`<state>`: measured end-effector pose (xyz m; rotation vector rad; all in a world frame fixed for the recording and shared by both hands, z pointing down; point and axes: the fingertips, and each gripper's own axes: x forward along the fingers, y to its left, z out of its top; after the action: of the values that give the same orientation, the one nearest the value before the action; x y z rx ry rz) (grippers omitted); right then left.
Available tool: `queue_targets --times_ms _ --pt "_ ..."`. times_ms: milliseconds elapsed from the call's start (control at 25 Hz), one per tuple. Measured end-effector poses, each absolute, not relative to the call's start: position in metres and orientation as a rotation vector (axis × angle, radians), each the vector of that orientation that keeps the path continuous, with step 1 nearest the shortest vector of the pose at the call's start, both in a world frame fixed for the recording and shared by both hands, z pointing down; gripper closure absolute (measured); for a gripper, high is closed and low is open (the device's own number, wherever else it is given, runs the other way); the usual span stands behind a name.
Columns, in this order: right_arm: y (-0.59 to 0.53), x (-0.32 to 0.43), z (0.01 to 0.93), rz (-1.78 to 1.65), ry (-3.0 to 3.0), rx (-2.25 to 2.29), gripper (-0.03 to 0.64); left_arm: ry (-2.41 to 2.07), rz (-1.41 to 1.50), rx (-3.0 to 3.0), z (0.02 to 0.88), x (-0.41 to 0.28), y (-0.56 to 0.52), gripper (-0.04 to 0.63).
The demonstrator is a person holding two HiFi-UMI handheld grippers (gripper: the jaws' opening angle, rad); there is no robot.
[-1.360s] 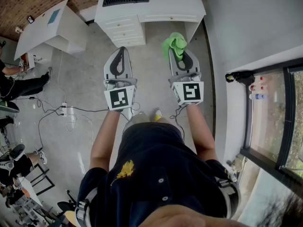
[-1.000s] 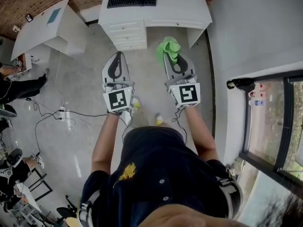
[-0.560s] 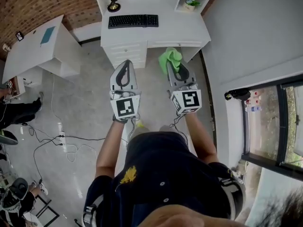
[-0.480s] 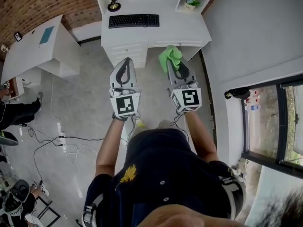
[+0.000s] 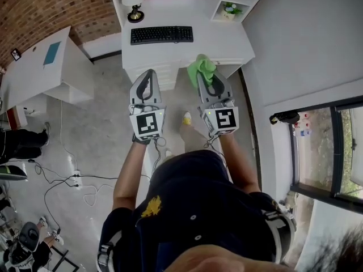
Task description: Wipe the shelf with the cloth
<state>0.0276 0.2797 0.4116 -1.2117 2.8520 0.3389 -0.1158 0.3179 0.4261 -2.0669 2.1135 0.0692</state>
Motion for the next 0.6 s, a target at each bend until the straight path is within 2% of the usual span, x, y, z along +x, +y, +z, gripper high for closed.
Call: queue_targets --times_ms 600 --pt "0.045 -0.011 0.427 0.166 2.824 -1.034 0.532 2.182 -0.122 -2.002 0.421 -0.146 0.098 0.577"
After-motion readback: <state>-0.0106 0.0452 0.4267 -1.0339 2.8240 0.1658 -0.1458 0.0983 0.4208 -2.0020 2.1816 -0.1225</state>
